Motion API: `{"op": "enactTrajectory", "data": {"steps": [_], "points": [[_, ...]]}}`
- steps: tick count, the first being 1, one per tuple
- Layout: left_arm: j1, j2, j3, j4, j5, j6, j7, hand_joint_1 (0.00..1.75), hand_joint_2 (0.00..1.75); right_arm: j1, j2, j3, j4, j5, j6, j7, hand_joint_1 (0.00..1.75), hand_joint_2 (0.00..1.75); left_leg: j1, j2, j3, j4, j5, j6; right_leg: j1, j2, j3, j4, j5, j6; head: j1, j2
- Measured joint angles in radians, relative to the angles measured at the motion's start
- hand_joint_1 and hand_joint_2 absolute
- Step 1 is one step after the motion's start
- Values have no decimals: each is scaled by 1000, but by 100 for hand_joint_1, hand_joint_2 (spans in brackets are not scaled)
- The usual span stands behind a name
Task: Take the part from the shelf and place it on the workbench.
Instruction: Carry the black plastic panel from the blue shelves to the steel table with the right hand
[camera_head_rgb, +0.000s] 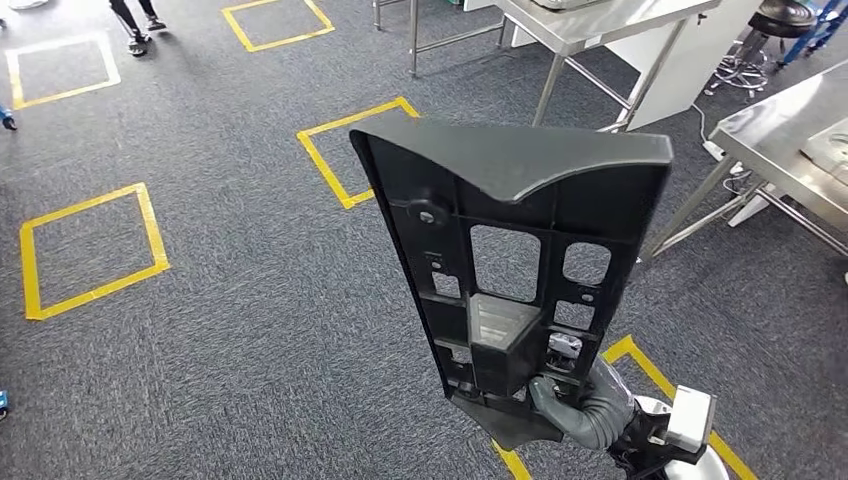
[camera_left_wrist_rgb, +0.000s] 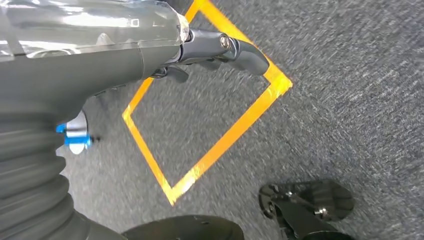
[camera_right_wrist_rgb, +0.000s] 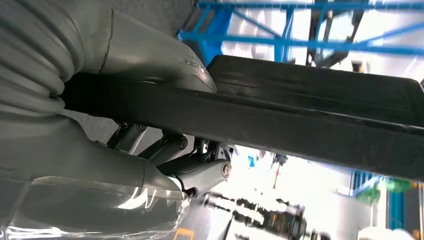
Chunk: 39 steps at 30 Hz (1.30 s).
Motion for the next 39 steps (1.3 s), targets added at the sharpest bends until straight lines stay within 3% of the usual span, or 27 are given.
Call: {"op": "enactTrajectory", "data": {"steps": [1,2,3,6,8,11,13,15,17,19,20,22,24,29,31,33,34,35,37,39], "points": [[2,1,-1,0,3,3,-3,0,175,0,5,0,2,0,-1,3,175,175,-1,12,0,0,-2,0,-3,-5,-29,54,-17,3,0,0],[3,2,-2,0,7,6,-8,0,175,1,10,0,2,0,-2,6,175,175,-2,24,2,1,-4,0,-5,-7,-42,74,-13,4,0,0],[3,3,-2,0,8,7,-15,0,175,2,14,0,3,0,-2,10,175,175,-2,35,4,1,-7,-1,-5,-10,-35,55,9,5,0,0],[-1,5,-6,0,-9,8,-31,0,175,5,22,-3,-3,0,1,19,175,175,-4,66,19,1,-20,-11,2,-55,65,-140,98,-5,0,0],[-3,5,-10,0,-12,12,-36,0,175,6,25,-4,-8,2,5,21,175,175,-7,83,26,1,-28,-21,13,-73,95,-199,106,-19,0,0],[-5,6,-10,0,0,15,-35,0,175,4,31,-5,-9,7,15,20,175,175,-6,103,35,2,-41,-37,14,-41,100,-207,105,-35,0,0],[-2,10,-10,0,2,14,-31,0,175,-7,36,-5,-6,9,18,16,175,175,-3,73,15,58,-75,-46,8,-20,108,-217,108,-45,0,0],[2,14,-11,0,3,13,-30,0,175,-20,43,-4,-2,10,18,11,175,175,2,31,-46,183,-131,-51,7,0,110,-219,106,-52,0,0],[-1,17,-10,0,5,12,-30,0,175,-24,48,-4,1,12,18,6,175,175,3,20,-98,272,-150,-54,7,21,112,-217,104,-54,0,0],[-2,19,-10,0,5,11,-25,0,175,-24,52,-4,2,16,17,4,175,175,3,15,-87,229,-98,-53,7,45,114,-212,101,-52,0,0],[0,20,-10,0,6,10,-20,0,175,-24,55,-4,2,18,16,3,175,175,4,2,-62,165,-59,-50,6,59,115,-207,98,-50,0,0],[3,22,-10,0,9,7,-10,0,175,-25,62,-4,1,21,15,3,175,175,7,-43,-20,58,-16,-44,4,82,110,-198,94,-41,0,0],[3,22,-10,0,12,6,-3,0,175,-27,66,-4,1,24,15,3,175,175,9,-73,-6,24,-17,-40,2,95,102,-193,95,-33,0,0],[2,22,-10,0,16,6,1,0,175,-28,69,-4,1,26,16,4,175,175,5,-63,-4,18,-16,-34,-3,106,98,-196,99,-24,0,0],[9,21,-11,0,11,12,-8,0,175,-27,73,-6,2,34,17,2,175,175,4,-26,8,-1,-10,-17,-3,60,60,-124,60,-10,0,0],[20,22,-12,-1,4,17,-23,0,175,-23,74,-8,5,72,-1,5,175,175,6,17,19,-17,-5,-4,-3,3,-11,14,-1,1,0,0],[24,23,-12,-1,4,17,-27,0,175,-19,75,-8,7,116,-28,13,175,175,5,29,20,-17,-7,-4,-6,-3,-35,56,-10,4,0,0],[25,23,-12,-1,4,17,-31,0,175,-15,75,-8,8,169,-62,24,175,175,5,41,22,-17,-10,-6,-9,-7,-40,62,0,6,0,0],[26,23,-12,-1,3,17,-35,0,175,-7,75,-7,10,259,-123,46,175,175,6,62,30,-16,-18,-11,-12,-26,11,-38,64,7,0,0],[26,23,-12,-1,3,16,-35,0,175,-5,75,-7,11,286,-144,54,175,175,2,80,39,-15,-27,-21,-5,-67,76,-165,107,-1,0,0]]}}
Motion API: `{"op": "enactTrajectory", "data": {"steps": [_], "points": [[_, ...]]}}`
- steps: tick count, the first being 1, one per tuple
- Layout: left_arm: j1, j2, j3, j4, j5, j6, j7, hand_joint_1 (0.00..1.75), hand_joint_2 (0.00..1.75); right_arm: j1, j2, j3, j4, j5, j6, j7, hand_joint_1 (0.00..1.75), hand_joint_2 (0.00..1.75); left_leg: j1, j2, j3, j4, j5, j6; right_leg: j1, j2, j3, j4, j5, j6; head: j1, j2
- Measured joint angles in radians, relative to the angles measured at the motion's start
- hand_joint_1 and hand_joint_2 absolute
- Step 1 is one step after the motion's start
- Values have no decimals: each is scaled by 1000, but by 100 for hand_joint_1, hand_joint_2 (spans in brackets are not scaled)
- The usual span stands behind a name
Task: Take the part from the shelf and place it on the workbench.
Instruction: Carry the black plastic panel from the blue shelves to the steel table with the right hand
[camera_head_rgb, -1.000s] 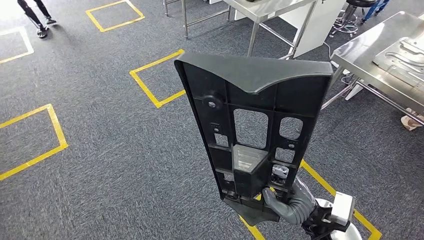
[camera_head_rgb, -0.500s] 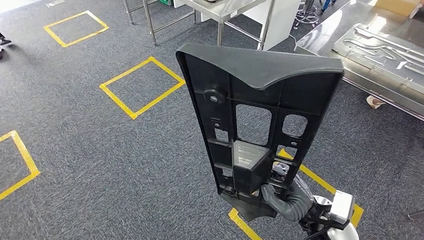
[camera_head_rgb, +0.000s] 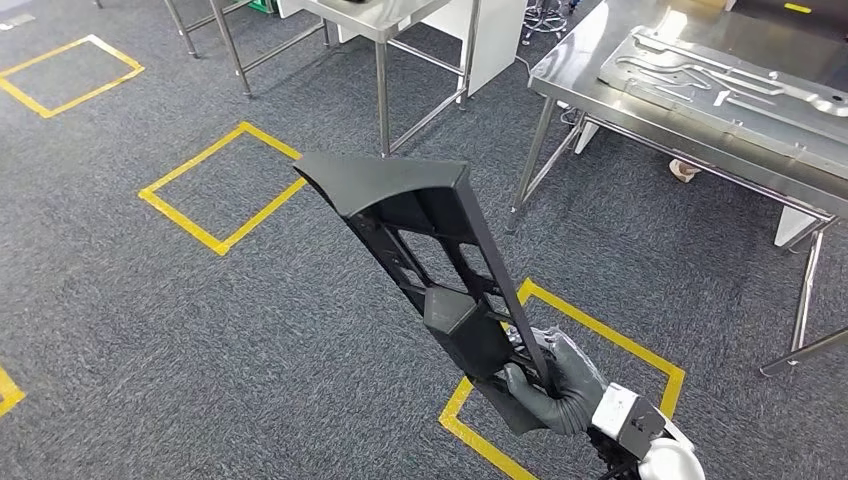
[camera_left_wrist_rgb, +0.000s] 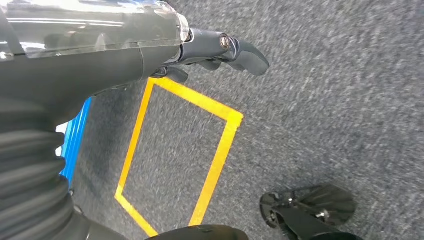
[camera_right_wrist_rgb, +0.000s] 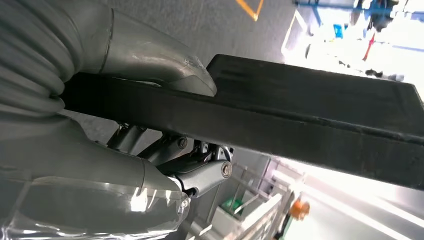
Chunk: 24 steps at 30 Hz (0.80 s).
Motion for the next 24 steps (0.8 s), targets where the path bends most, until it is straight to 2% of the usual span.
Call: {"op": "enactTrajectory", "data": {"steps": [1,2,4,6,8,9,10,11,12,13,14,15,16,17,19,20,21,23,24], "points": [[0,0,0,0,0,0,0,0,175,0,0,0,0,2,-3,0,175,175,-2,8,4,1,-4,-6,5,-12,16,-32,5,-6,0,0],[0,0,0,0,-1,0,1,0,175,0,1,0,0,6,-5,0,175,175,-5,17,7,0,-8,-11,10,-13,18,-40,0,-13,0,0],[-3,1,0,0,-5,-2,9,0,175,6,1,1,-1,8,-8,-10,175,175,-4,28,14,0,-17,-22,10,11,19,-43,-1,-24,0,0],[-6,2,-3,0,-9,-5,24,0,175,16,-1,1,-6,-20,3,-44,175,175,-1,-7,4,37,-45,-32,5,31,25,-49,-2,-35,0,0],[-9,5,-8,0,-11,-6,31,0,175,26,-6,1,-18,-81,31,-91,175,175,2,-55,-54,159,-104,-36,3,50,29,-51,-3,-43,0,0],[-9,7,-10,0,-11,-5,28,0,175,30,-9,1,-24,-106,45,-106,175,175,2,-64,-92,233,-131,-36,4,62,30,-50,-4,-46,0,0],[-9,10,-11,0,-10,-3,23,0,175,35,-10,0,-29,-124,57,-114,175,175,2,-68,-124,289,-144,-36,5,76,31,-50,-5,-48,0,0],[-8,13,-13,0,-9,-1,18,0,175,38,-10,0,-31,-131,64,-114,175,175,2,-69,-142,310,-135,-35,6,91,33,-50,-6,-48,0,0],[-8,15,-13,0,-7,2,12,0,175,40,-10,0,-32,-132,69,-111,175,175,2,-72,-141,290,-106,-33,7,107,36,-49,-7,-48,0,0],[-9,17,-13,0,-5,3,8,0,175,40,-10,0,-32,-132,73,-108,175,175,2,-79,-125,235,-63,-29,7,122,39,-47,-8,-47,0,0],[-11,19,-13,0,-4,3,4,0,175,40,-10,1,-32,-131,75,-105,175,175,3,-100,-102,164,-21,-25,6,135,40,-45,-10,-44,0,0],[-14,21,-14,0,-4,4,1,0,175,39,-10,1,-31,-131,76,-104,175,175,4,-123,-82,100,9,-22,7,147,39,-41,-11,-41,0,0],[-17,23,-14,0,-4,4,-1,0,175,37,-9,1,-31,-131,77,-104,175,175,5,-143,-68,55,25,-18,7,158,36,-39,-12,-36,0,0],[-18,24,-14,0,-4,5,-3,0,175,36,-9,1,-30,-131,78,-105,175,175,5,-155,-62,35,28,-14,5,168,32,-38,-12,-29,0,0],[-21,23,-14,0,-3,5,-4,0,175,36,-9,1,-29,-131,83,-106,175,175,4,-140,-57,27,29,-3,3,188,28,-41,-8,-15,0,0],[-22,23,-15,0,-4,4,-4,0,175,38,-9,0,-29,-132,85,-108,175,175,6,-129,-54,21,33,4,3,182,26,-39,-10,-9,0,0],[-22,22,-15,0,-4,4,-2,0,175,37,-9,0,-29,-132,85,-110,175,175,8,-116,-50,14,37,11,5,161,17,-21,-22,-4,0,0],[-19,23,-15,0,-4,3,3,0,175,35,-9,-1,-29,-132,82,-113,175,175,9,-92,-47,7,41,19,5,97,-31,77,-77,6,0,0],[-16,24,-15,0,-4,3,4,0,175,34,-9,-1,-28,-132,81,-113,175,175,7,-79,-47,6,40,21,2,77,-66,145,-109,11,0,0]]}}
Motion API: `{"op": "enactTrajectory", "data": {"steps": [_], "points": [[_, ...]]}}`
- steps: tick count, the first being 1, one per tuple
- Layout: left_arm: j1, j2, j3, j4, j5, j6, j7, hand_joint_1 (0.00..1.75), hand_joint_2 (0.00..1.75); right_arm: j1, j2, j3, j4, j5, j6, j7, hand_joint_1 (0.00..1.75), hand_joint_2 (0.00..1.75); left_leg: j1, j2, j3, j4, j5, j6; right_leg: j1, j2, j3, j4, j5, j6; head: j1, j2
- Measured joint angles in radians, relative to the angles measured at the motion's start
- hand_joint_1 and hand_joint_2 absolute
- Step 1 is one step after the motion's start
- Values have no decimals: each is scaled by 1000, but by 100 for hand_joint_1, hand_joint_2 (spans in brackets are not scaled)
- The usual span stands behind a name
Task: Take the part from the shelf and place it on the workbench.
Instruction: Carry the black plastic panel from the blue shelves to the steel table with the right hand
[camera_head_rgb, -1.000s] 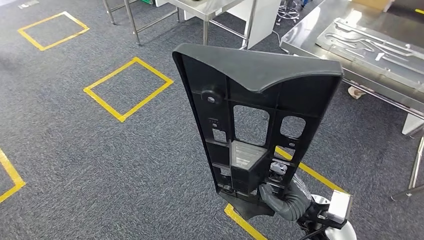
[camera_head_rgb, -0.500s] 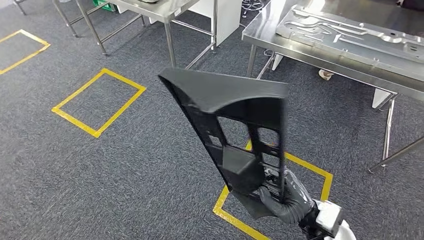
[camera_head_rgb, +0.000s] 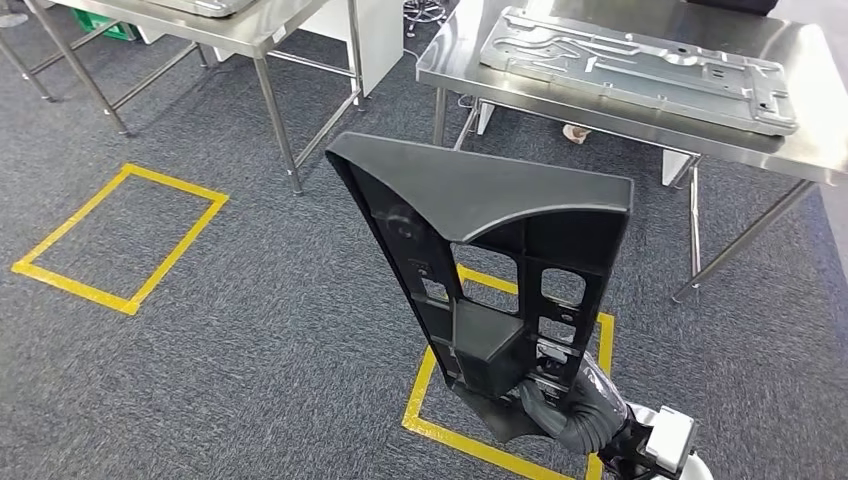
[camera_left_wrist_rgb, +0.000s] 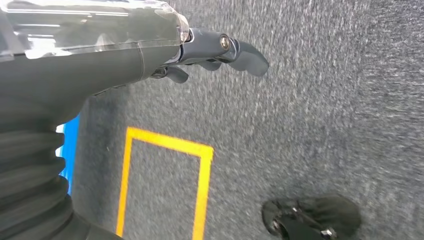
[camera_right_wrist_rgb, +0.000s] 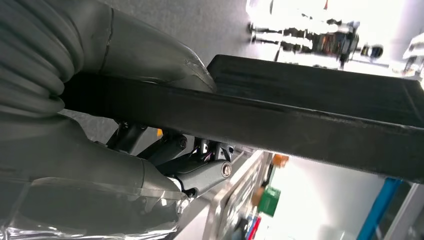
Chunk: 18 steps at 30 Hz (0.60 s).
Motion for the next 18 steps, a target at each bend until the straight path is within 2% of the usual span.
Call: {"op": "enactTrajectory", "data": {"steps": [1,2,3,4,6,7,8,10,11,13,15,16,17,18], "points": [[3,1,0,0,0,0,1,0,175,1,0,0,0,0,-1,0,175,175,-1,13,0,0,-1,0,-3,-10,-30,58,-20,5,0,0],[5,1,0,0,0,0,1,0,175,2,1,0,1,0,-2,0,175,175,-2,25,1,0,-4,-1,-6,-14,-45,86,-22,9,0,0],[5,1,0,0,0,0,2,0,175,3,1,0,1,1,-3,0,175,175,-2,36,3,1,-6,-2,-9,-18,-40,76,-6,12,0,0],[5,1,0,0,0,0,2,0,175,4,2,0,1,1,-4,0,175,175,-2,47,6,1,-9,-4,-10,-26,-16,29,25,12,0,0],[5,1,0,0,0,-1,2,0,175,2,2,0,1,2,-6,0,175,175,-5,66,15,2,-17,-13,-6,-69,61,-112,85,5,0,0],[4,1,0,0,0,-1,2,0,175,2,2,0,1,2,-7,0,175,175,-7,74,20,2,-21,-18,-2,-86,87,-162,101,-2,0,0],[4,1,0,0,0,-1,2,0,175,1,2,0,1,2,-8,-1,175,175,-9,82,24,3,-25,-24,3,-97,100,-188,104,-9,0,0],[4,1,0,0,2,-1,3,0,175,2,2,0,0,3,-8,-2,175,175,-11,101,31,2,-31,-35,6,-79,100,-194,101,-21,0,0],[3,2,0,0,2,0,4,0,175,3,3,0,0,4,-8,-3,175,175,-9,102,34,5,-37,-41,5,-69,102,-197,102,-27,0,0],[2,3,0,0,5,1,3,0,175,0,4,0,-1,6,-7,-3,175,175,-5,68,19,54,-72,-51,-2,-47,108,-205,105,-39,0,0],[5,4,0,0,9,2,3,0,175,-7,6,1,-2,6,-6,1,175,175,-1,22,-42,183,-136,-58,-4,-26,110,-207,105,-47,0,0],[7,5,0,0,10,3,3,0,175,-11,6,1,-1,6,-4,4,175,175,0,14,-77,249,-160,-60,-3,-13,109,-206,105,-48,0,0],[9,5,0,0,12,3,3,0,175,-14,7,2,0,6,-2,8,175,175,0,9,-101,291,-166,-62,-2,1,109,-205,104,-49,0,0],[11,6,0,0,13,4,2,0,175,-18,7,3,1,5,1,12,175,175,0,7,-109,294,-151,-62,-2,15,109,-203,104,-48,0,0]]}}
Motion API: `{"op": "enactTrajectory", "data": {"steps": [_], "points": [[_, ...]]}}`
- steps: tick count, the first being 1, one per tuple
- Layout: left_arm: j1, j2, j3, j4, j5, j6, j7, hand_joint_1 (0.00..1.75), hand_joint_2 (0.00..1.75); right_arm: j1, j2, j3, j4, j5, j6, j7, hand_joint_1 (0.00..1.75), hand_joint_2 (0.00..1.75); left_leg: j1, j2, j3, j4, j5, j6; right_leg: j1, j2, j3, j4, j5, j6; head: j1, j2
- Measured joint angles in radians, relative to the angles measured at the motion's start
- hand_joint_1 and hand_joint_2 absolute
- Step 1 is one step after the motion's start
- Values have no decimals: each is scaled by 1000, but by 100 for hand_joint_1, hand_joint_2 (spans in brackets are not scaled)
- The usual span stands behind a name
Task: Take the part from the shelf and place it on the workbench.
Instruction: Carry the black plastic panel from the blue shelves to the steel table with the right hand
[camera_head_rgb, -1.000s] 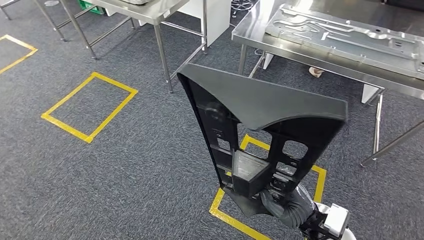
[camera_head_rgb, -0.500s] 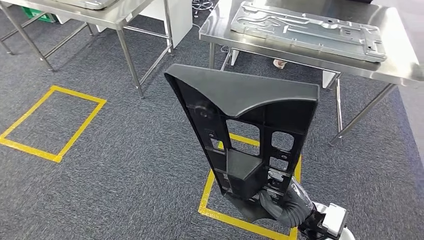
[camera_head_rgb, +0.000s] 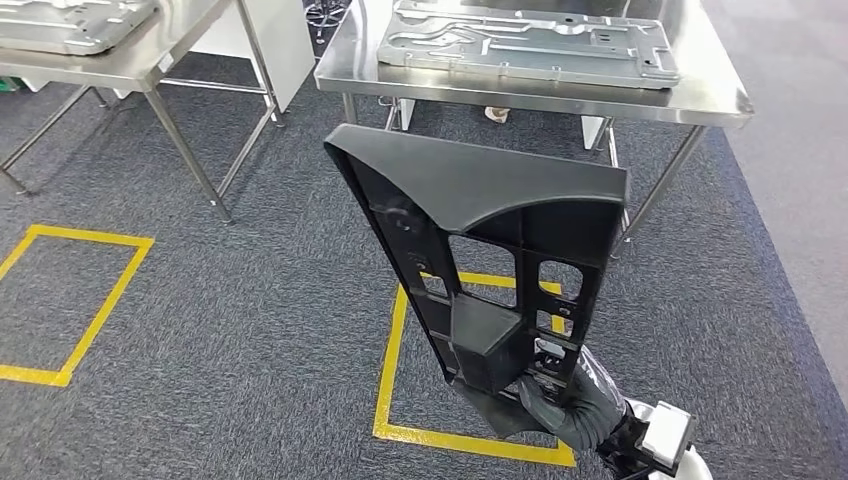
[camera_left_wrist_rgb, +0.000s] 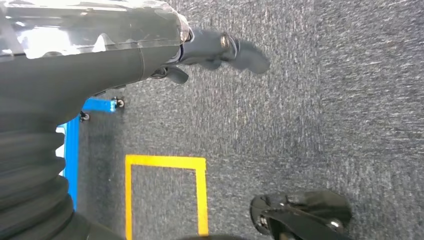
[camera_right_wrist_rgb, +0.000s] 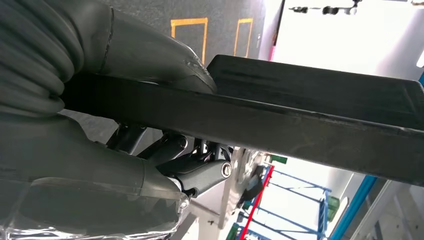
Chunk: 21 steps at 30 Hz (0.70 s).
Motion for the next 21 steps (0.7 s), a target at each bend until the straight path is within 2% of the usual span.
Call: {"op": "enactTrajectory", "data": {"steps": [1,2,4,5,6,8,10,12,13,14,15,16,18,19,20,21], "points": [[1,1,0,0,1,0,-1,0,175,-4,0,0,1,0,3,3,175,175,0,-3,13,-39,35,1,0,14,1,2,-1,1,0,0],[1,1,0,0,2,0,-2,0,175,-9,1,1,2,0,4,6,175,175,2,-12,39,-108,78,3,-1,26,2,5,-3,4,0,0],[1,2,0,0,3,0,-3,0,175,-17,1,1,2,-1,6,9,175,175,4,-50,88,-230,129,11,0,48,-1,13,-6,13,0,0],[1,2,0,0,3,0,-3,0,175,-20,1,1,2,-1,6,10,175,175,4,-64,99,-259,136,15,0,57,-4,16,-6,19,0,0],[1,2,0,0,3,0,-3,0,175,-21,1,1,2,-2,6,11,175,175,3,-69,102,-266,133,21,-1,65,-8,16,-5,26,0,0],[0,0,0,0,4,0,-4,0,175,-22,1,1,2,-3,5,11,175,175,2,-52,105,-273,139,36,-3,72,-11,14,-2,39,0,0],[-1,-1,0,0,5,0,-5,0,175,-24,1,2,2,3,-5,11,175,175,5,-35,109,-284,146,50,-2,34,-27,46,-24,48,0,0],[0,-1,0,0,6,0,-7,0,175,-25,3,3,2,22,-27,10,175,175,4,-18,109,-288,147,57,-2,-14,-80,157,-85,54,0,0],[2,-1,0,0,6,0,-8,0,175,-24,5,3,2,33,-39,9,175,175,3,-11,108,-288,147,58,-3,-23,-112,224,-113,56,0,0],[3,-1,0,0,5,-1,-7,0,175,-22,7,4,2,44,-49,8,175,175,2,-3,108,-288,146,58,-5,-27,-136,272,-128,58,0,0],[4,-1,0,0,3,-2,-6,0,175,-19,9,4,1,53,-57,8,175,175,1,2,108,-287,146,58,-6,-30,-141,285,-122,59,0,0],[3,-1,0,0,1,-4,-6,0,175,-17,10,4,-1,58,-63,8,175,175,1,6,109,-287,145,57,-7,-31,-125,257,-99,58,0,0],[0,-1,0,0,-3,-6,-5,0,175,-15,11,5,-8,64,-69,8,175,175,0,9,112,-287,142,52,-6,-39,-53,122,-38,52,0,0],[-2,-2,-1,0,-4,-7,-5,0,175,-14,12,5,-12,66,-70,8,175,175,-2,10,114,-286,140,49,-4,-43,-21,61,-19,47,0,0],[-3,-2,-1,0,-4,-8,-5,0,175,-13,12,5,-17,67,-71,8,175,175,-3,10,115,-285,138,43,-1,-47,-1,23,-11,42,0,0],[-4,-2,-1,0,-4,-9,-5,0,175,-10,13,5,-20,67,-73,8,175,175,-5,11,115,-285,137,38,3,-48,5,8,-12,36,0,0]]}}
